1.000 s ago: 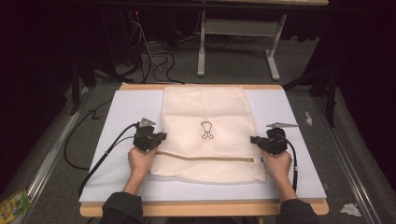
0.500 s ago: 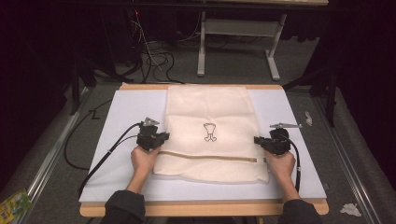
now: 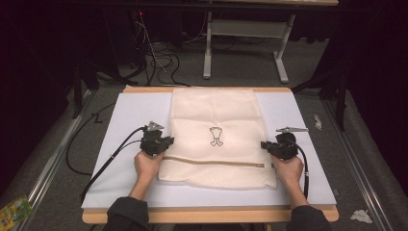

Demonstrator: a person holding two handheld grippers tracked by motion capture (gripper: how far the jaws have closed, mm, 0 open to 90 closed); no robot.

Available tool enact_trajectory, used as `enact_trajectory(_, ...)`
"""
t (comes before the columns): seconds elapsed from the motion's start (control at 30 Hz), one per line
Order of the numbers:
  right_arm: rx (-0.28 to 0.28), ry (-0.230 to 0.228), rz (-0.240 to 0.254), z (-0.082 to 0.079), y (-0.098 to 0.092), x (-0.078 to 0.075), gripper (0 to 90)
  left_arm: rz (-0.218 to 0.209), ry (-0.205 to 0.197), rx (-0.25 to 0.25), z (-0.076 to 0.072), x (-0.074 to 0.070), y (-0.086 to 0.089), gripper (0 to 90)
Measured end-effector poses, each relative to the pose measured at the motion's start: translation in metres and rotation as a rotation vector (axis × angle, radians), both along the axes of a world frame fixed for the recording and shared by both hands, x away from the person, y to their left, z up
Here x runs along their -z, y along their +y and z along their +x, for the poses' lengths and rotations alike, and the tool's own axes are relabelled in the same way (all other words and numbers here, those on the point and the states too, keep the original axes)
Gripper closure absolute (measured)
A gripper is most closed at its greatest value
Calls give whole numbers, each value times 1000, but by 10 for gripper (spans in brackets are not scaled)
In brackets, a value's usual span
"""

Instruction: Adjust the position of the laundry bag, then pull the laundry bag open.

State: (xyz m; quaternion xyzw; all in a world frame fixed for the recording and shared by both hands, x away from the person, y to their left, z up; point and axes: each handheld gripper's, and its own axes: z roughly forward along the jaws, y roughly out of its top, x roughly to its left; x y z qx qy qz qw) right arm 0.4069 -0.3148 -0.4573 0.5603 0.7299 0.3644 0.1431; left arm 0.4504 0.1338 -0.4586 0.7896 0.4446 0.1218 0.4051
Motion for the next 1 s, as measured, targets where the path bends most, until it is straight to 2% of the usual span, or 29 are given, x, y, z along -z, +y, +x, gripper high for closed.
enact_trajectory(0.33, -4, -3, -7, 0, 1, 0, 825, 1, -13, 0, -2, -3, 1, 834)
enact_trajectory(0.6, 0, -4, -6, -2, 0, 1, 767, 11, -20, 8, -4, -3, 2, 819)
enact_trajectory(0.73, 2, -8, -2, -3, -1, 4, 698, 16, -27, 11, -7, -1, 2, 807)
enact_trajectory(0.77, 6, -5, 2, -5, -2, 5, 644, 25, -29, 14, -7, 0, 2, 789)
enact_trajectory(0.8, 6, -5, 2, -5, -2, 5, 644, 31, -33, 15, -8, 0, 2, 789)
enact_trajectory(0.9, 10, -9, 29, -9, -5, 4, 560, 50, -54, 16, -13, -2, 2, 728)
enact_trajectory(1.0, 4, -18, 25, -14, -5, 3, 503, 54, -83, 16, -19, -5, 3, 648)
